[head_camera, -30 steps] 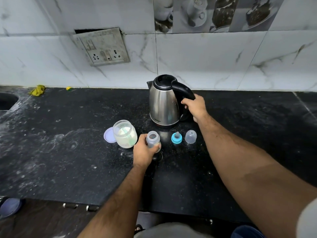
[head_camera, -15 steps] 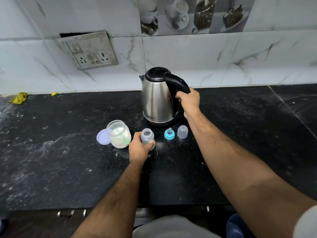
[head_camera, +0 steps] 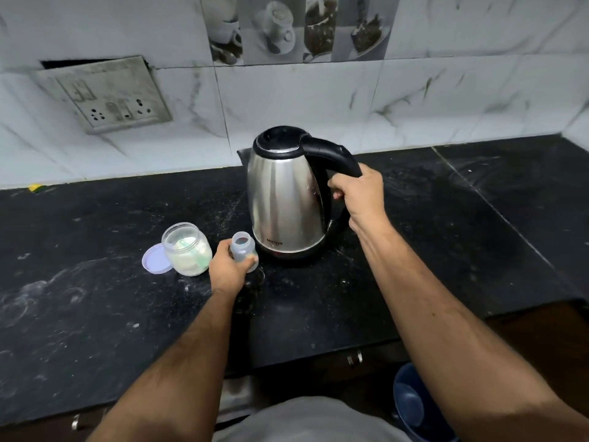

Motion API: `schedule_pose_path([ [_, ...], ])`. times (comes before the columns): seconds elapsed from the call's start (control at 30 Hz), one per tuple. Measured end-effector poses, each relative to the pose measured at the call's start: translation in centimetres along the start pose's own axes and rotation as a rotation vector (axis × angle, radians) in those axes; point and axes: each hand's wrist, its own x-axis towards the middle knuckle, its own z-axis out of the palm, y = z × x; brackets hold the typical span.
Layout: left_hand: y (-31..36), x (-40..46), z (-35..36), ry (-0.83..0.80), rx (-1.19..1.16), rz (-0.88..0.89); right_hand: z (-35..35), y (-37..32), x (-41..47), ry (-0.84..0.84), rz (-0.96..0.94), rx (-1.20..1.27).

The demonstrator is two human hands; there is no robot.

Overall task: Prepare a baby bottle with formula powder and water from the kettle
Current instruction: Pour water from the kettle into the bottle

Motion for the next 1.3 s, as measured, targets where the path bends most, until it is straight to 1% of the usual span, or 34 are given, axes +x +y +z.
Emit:
schedule_pose_path([
  [0.37,-1.1,-0.4,-0.8,-0.079,-0.128,0.044,-3.0,3.4,-5.0,-0.017,0.069,-0.105],
  [0.57,-1.5,-0.6,-1.9,-0.168,-0.22,0.007,-3.2,4.3,-5.7,-0.041,0.113,-0.201],
  [0.83,-1.2,-0.3,-3.6,-0.22,-0.274,-0.017,-2.9,3.8,-5.1,-0.086,0.054,-0.377],
  [1.07,0.0,-0.2,-4.4,-0.255,-0.26,-0.003,-2.9,3.1,-4.2,-0.131,0.012,-0.456],
  [1.3,0.8,-0.6,-4.3,-0.254,-0.265,0.002,-2.8,1.9,-3.4,-0.186,-0.038,-0.545],
])
